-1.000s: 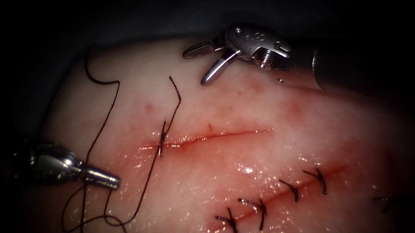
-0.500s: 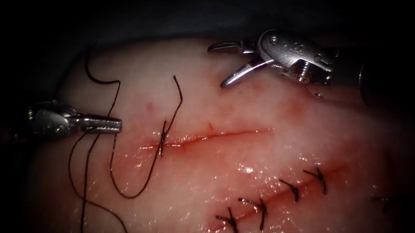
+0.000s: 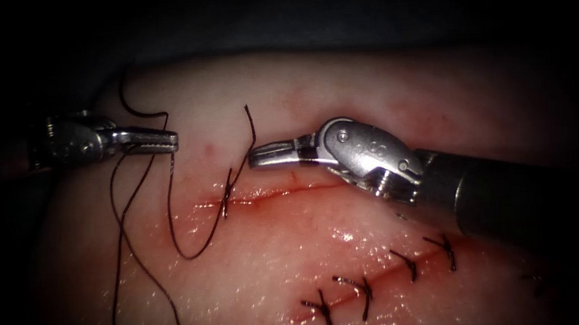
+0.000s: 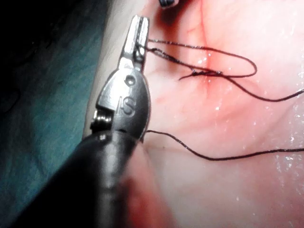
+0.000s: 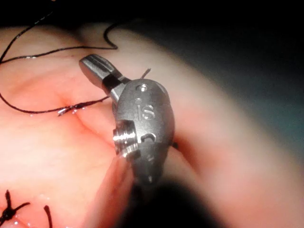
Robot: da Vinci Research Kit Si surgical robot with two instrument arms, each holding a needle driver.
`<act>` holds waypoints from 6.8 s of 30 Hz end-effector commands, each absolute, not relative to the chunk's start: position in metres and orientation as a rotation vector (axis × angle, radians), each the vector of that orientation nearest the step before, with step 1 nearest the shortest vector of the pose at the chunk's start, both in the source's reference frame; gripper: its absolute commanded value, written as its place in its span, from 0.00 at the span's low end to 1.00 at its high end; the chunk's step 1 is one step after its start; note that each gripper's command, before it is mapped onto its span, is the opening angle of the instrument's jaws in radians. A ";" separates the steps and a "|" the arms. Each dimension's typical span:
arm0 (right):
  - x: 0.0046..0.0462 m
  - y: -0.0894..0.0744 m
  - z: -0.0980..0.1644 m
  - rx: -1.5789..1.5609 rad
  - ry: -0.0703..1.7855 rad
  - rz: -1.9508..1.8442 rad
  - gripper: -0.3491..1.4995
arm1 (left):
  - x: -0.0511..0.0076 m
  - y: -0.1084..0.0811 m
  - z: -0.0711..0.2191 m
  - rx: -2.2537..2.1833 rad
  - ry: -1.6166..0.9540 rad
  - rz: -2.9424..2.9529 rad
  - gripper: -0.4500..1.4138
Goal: Wound Closure
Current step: With the left hand, loop the suture counter-clockwise one time around the right hand, then grab the short suture tail with the right tool, then pull the right tool down and the left tool up to tighten, then with the right cutter, cut the suture.
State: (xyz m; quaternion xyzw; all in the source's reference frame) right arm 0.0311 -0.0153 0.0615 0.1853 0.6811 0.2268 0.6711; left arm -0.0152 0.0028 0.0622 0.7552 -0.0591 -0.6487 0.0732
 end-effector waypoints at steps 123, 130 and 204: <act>0.0335 -0.019 0.068 0.603 1.409 1.900 0.78 | -0.0252 -0.002 0.074 2.098 -0.202 -2.041 0.00; 0.0332 -0.019 0.068 0.561 1.389 1.893 0.00 | -0.0252 -0.002 0.074 2.093 -0.201 -2.044 0.00; 0.0346 -0.029 0.063 0.147 1.586 0.787 0.72 | -0.0108 0.014 0.078 2.192 -0.318 -2.514 0.00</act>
